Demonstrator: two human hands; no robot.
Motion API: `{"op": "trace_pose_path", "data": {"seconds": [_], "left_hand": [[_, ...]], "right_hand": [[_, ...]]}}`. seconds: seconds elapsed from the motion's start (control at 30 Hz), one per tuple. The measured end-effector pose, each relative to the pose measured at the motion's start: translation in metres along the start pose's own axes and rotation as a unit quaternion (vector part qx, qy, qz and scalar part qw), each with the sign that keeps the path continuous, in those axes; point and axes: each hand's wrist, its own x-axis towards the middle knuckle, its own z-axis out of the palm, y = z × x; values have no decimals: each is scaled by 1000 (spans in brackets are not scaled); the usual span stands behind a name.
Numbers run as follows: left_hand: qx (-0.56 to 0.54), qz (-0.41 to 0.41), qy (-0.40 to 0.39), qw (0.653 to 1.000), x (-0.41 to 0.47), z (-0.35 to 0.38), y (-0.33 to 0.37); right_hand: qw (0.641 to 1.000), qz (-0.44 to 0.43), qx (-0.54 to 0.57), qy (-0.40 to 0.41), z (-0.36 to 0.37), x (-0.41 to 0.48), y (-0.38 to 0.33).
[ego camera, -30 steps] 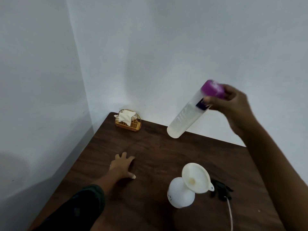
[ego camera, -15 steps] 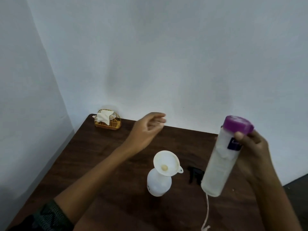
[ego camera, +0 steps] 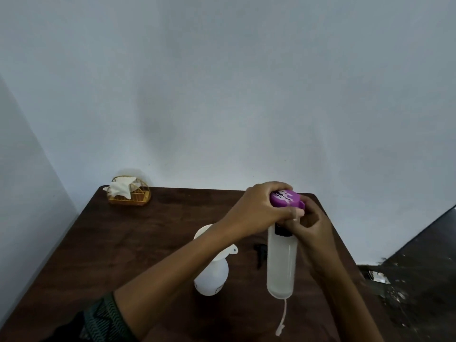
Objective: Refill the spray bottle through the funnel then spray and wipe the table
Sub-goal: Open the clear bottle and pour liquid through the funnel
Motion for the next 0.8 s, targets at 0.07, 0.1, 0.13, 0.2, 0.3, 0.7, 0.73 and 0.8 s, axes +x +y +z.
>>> {"op": "trace_pose_path", "data": {"seconds": [0.07,0.1,0.13,0.2,0.3,0.7,0.73,0.8], "left_hand": [[-3,6,3,1000,0,0,0],[-13,8,7,1000,0,-1,1],[-31,8,12,999,-1,-3,3],[-72,9,24,997,-2,-3,4],[-107,15,1,994,-3,0,4],[-220,28,78,972,-4,21,0],[-238,25,33,970,-3,17,0],[-267,11,-45,963,-5,3,0]], "right_hand": [[1000,-13,-13,8,-1,-4,4],[999,-15,-36,3,-2,-5,6],[998,-9,-57,-7,-3,-7,9],[996,11,-80,-33,-2,-12,13],[992,8,-105,-65,-1,-14,14],[986,-27,-148,69,29,-16,17],[986,-9,-151,72,30,-15,16],[988,1,-141,68,28,-14,16]]}}
